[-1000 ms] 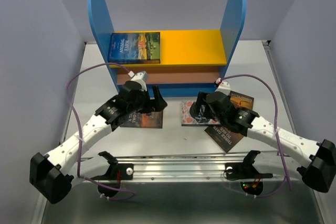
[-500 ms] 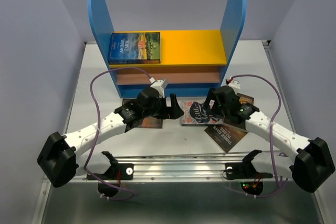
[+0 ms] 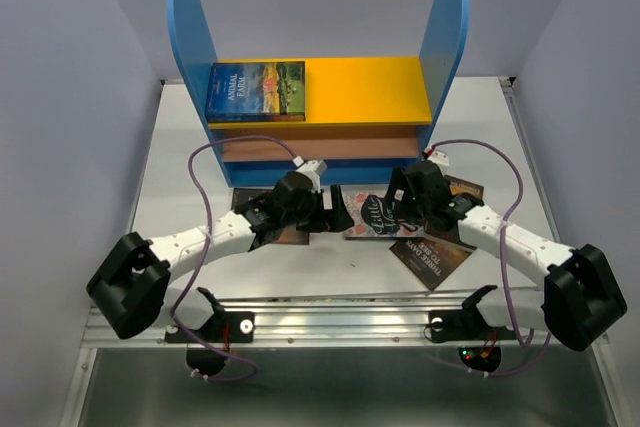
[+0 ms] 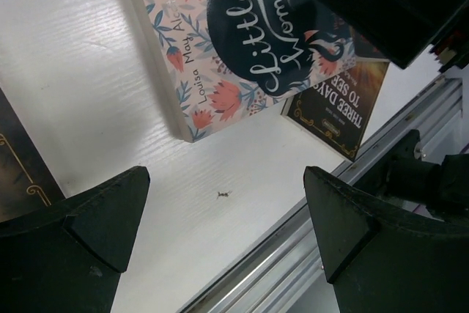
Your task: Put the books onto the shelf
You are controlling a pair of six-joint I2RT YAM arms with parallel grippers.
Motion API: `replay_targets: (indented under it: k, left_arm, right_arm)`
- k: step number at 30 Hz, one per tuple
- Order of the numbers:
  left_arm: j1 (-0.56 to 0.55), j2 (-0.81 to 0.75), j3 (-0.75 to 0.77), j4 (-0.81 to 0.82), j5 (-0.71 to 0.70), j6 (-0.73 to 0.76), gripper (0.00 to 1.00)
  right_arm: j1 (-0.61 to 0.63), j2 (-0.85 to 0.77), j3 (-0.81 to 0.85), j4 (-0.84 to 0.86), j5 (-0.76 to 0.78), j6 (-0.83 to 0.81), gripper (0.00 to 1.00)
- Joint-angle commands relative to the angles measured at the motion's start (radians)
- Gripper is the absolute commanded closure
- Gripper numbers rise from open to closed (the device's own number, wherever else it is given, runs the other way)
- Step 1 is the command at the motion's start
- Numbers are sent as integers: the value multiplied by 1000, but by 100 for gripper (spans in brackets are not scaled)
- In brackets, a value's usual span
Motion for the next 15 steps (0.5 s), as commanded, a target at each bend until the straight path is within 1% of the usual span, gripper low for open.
replay_targets:
  k: [1,8,14,15]
  left_arm:
    - [-20,71,14,81,29,12,1]
    - [-32,173,49,99,58,33,1]
    - [-37,243,83,111,62,46,1]
    - [-39,253,94,111,65,49,4]
  right_arm:
    - [-17,36,24,82,12,-44,0]
    - [-100,82,24,125,-11,-61,0]
    - [-118,108,2,171,-45,-96,0]
    - [-131,111,-13,200,-80,-99,0]
